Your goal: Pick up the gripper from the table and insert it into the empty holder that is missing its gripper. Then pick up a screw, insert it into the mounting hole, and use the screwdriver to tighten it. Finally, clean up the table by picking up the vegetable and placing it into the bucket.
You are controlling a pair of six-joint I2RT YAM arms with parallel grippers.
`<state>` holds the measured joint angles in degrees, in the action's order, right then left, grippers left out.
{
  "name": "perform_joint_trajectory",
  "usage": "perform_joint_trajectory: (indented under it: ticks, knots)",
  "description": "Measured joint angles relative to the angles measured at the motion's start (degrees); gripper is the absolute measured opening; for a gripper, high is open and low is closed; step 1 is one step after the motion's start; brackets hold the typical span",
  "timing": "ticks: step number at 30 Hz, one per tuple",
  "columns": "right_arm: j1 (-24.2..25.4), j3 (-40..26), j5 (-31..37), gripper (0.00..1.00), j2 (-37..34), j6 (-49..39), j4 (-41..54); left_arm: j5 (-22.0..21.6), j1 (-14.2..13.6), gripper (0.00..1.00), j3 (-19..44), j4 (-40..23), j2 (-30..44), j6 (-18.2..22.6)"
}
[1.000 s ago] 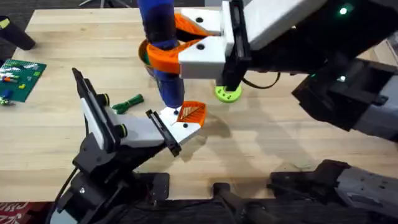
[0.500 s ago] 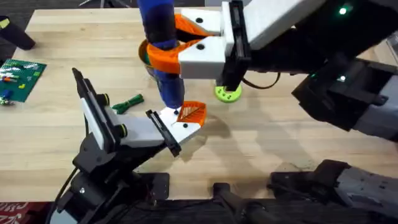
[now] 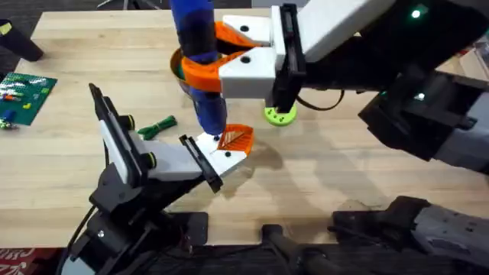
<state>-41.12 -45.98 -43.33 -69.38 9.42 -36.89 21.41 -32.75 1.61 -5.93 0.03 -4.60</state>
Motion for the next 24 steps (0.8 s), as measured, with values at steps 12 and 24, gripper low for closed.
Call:
perform_joint_trajectory:
  ticks: [12,24]
  knots:
    - [0.0,0.0,0.2,0.114,0.0,0.0,0.7,0.0,0.0,0.010,0.0,0.0,0.0,-0.2]
    - [0.0,0.0,0.2,0.114,0.0,0.0,0.9,0.0,0.0,0.010,0.0,0.0,0.0,-0.3]
